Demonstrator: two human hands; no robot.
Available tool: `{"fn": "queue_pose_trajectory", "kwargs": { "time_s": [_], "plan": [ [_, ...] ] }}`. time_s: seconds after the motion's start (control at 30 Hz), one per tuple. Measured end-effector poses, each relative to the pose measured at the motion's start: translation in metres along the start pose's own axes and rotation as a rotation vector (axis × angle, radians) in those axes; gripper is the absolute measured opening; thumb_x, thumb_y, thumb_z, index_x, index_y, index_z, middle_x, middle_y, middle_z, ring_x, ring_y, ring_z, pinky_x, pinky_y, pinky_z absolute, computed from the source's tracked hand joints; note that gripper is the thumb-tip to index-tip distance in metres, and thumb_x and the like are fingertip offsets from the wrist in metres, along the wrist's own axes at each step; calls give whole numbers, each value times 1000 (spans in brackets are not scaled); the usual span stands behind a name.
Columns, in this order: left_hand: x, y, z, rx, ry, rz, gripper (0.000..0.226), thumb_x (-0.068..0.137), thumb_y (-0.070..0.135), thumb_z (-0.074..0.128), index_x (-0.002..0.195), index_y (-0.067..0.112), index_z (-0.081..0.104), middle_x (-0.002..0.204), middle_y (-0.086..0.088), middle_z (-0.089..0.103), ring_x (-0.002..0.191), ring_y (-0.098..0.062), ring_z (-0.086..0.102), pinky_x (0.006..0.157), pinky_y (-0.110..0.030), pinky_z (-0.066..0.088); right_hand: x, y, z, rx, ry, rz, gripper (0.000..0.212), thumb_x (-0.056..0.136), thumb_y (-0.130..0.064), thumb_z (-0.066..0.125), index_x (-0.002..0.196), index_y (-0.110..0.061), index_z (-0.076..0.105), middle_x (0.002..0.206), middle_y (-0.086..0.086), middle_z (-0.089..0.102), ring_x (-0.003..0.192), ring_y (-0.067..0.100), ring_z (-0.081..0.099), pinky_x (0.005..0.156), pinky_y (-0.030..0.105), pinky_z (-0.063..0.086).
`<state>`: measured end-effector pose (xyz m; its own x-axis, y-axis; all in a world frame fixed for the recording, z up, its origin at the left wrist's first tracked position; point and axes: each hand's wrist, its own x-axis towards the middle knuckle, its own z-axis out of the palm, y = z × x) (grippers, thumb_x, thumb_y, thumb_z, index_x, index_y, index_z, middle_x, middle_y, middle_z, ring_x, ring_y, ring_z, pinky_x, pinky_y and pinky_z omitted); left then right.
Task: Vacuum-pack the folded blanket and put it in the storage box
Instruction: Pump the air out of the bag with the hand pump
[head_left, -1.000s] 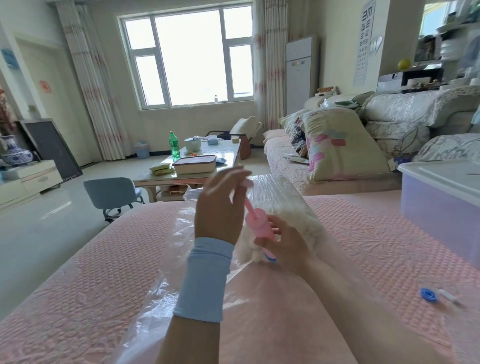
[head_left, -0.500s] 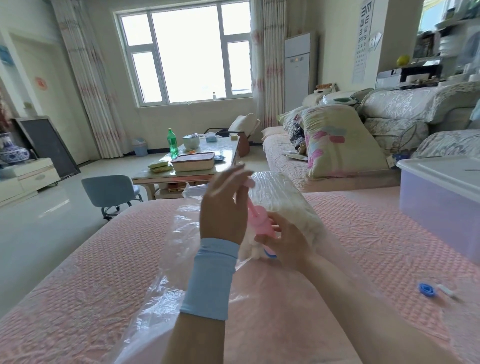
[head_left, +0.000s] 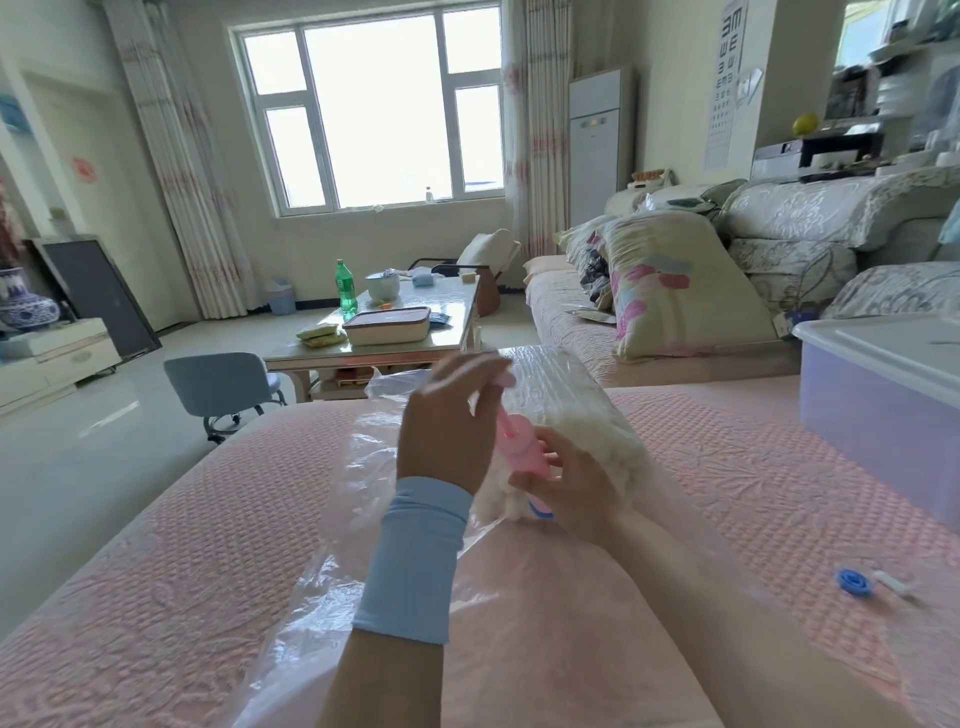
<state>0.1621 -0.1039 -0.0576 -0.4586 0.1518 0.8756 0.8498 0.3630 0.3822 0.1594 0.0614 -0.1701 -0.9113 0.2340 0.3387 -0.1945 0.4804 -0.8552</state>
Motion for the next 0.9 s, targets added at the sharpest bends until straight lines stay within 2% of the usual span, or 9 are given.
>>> {"fn": "queue_pose_trajectory", "kwargs": {
  "time_s": [0.1,0.17,0.23,0.33,0.4,0.63,0.7,0.83,0.9],
  "plan": [
    [20,9,-14,1,329,149,18,91,9,61,103,14,73,110,12,64,102,-6,62,92,-13,45,0,0,0,-15,0,6,47,66,-50,75,104,-68,53,98,-26,69,91,-11,60,76,18,47],
    [17,9,-9,40,370,169,19,91,8,59,103,12,73,113,11,63,107,-7,59,96,-11,40,0,0,1,-27,-1,5,47,66,-50,75,102,-69,53,99,-22,69,91,-11,60,76,19,47],
    [1,3,4,66,250,105,20,90,3,61,103,11,73,116,4,66,108,-12,61,97,-14,43,-1,-1,2,-25,3,3,47,67,-45,75,100,-71,52,98,-20,70,90,-10,61,76,20,48],
    [-25,-8,22,-52,-165,-150,23,87,-1,63,99,13,76,112,0,69,102,-19,66,91,-30,53,-2,-3,1,-6,9,2,47,68,-41,75,98,-70,54,92,-25,70,88,-8,63,73,15,48],
    [-27,-10,24,-66,-236,-219,21,87,3,64,98,15,77,109,3,71,96,-18,66,86,-35,54,-3,-4,1,-4,1,2,47,68,-41,75,99,-70,54,93,-28,70,88,-10,63,72,12,48],
    [12,7,-1,5,414,104,21,90,5,59,104,13,72,115,2,67,108,-12,62,97,-15,42,0,1,2,-29,8,5,47,66,-46,75,103,-68,54,102,-17,70,92,-5,62,85,26,51],
    [3,3,6,17,337,81,21,90,2,60,104,11,73,115,-2,68,109,-16,62,98,-22,46,-1,1,4,-44,10,5,48,65,-48,73,103,-70,52,104,-17,70,94,-2,63,87,30,51],
    [-26,-10,26,-96,-156,-197,23,86,-2,63,98,12,76,109,-1,70,98,-18,65,90,-38,53,-1,1,4,-32,19,10,46,66,-49,74,102,-69,53,99,-18,71,90,-3,64,86,33,55],
    [-27,-9,26,-96,-202,-246,21,85,1,64,96,14,77,106,1,71,94,-17,66,86,-37,54,-1,1,4,-3,18,11,45,66,-46,76,102,-66,55,97,-19,72,89,-4,65,85,32,56]
  ]
}}
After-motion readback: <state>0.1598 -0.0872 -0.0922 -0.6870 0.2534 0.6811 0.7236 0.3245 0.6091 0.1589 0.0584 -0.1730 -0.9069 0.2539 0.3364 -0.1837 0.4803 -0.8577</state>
